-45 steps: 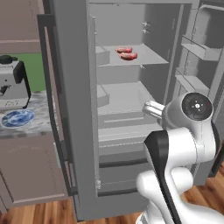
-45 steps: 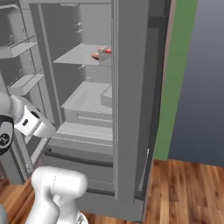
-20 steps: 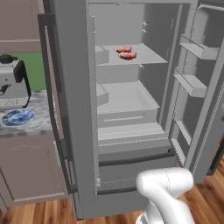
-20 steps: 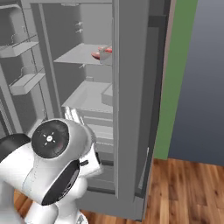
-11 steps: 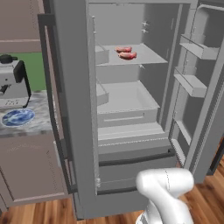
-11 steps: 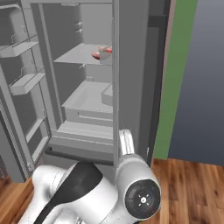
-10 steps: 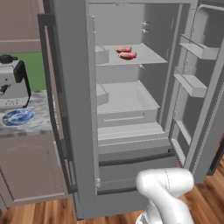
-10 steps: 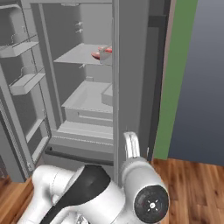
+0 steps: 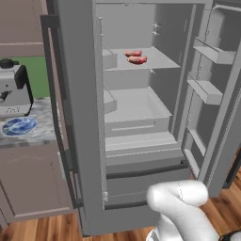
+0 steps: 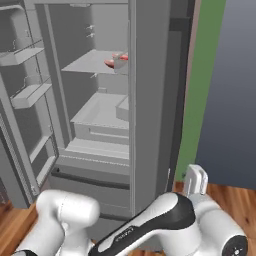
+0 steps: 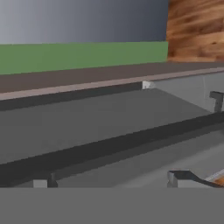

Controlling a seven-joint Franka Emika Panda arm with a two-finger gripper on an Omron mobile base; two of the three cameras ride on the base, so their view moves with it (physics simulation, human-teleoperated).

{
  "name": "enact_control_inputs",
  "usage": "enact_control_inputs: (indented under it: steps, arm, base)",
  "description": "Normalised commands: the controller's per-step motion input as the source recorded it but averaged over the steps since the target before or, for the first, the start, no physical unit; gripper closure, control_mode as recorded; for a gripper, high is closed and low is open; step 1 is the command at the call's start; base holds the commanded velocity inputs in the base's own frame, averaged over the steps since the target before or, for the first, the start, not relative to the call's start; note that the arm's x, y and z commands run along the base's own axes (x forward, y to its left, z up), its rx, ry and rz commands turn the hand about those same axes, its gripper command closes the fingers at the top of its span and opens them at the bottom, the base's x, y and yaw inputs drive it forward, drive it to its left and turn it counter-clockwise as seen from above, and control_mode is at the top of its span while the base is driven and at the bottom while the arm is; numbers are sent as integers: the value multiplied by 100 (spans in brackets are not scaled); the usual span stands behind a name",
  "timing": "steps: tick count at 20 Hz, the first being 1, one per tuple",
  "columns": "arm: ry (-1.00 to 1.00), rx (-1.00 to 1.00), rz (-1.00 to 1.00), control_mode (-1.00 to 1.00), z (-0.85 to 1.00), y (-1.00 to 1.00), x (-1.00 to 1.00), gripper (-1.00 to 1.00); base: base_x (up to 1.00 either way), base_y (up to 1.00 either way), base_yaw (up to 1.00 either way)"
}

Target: Place the steak on the counter behind the older steak on the same shelf of the fridge to maintain FIFO order. Close the fridge door when finished.

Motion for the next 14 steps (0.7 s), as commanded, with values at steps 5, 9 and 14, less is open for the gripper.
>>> enact_control_inputs:
  steps: [5, 9, 14]
  arm:
    - [0, 16, 7, -100, -56, -46, 88, -100]
    - [0, 16, 12, -100, -59, -48, 76, -100]
    - [0, 13, 11, -100, -45, -23, 75, -100]
  base:
    - [0, 0, 0]
    - [0, 0, 0]
    - [0, 0, 0]
